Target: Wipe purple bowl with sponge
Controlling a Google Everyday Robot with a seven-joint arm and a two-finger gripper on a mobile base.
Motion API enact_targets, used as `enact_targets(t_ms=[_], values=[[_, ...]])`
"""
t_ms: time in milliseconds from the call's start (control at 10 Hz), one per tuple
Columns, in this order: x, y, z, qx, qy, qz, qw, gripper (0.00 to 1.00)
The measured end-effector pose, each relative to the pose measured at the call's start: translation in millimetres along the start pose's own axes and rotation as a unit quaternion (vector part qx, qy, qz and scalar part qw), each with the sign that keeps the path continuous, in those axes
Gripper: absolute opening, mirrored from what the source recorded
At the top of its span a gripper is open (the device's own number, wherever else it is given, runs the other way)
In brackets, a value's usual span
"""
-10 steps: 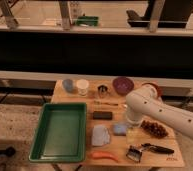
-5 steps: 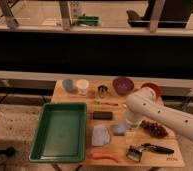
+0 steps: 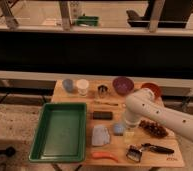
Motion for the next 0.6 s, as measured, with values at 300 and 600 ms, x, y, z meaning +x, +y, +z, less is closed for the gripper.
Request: enact_targets(t_ms=[300, 600], values=[[-2.2, -19.7, -18.1, 0.017, -0.004, -0.036, 0.9992, 0.80], [6.6, -23.3, -6.0, 0.018, 0.001, -0.043, 0.9989, 0.80]])
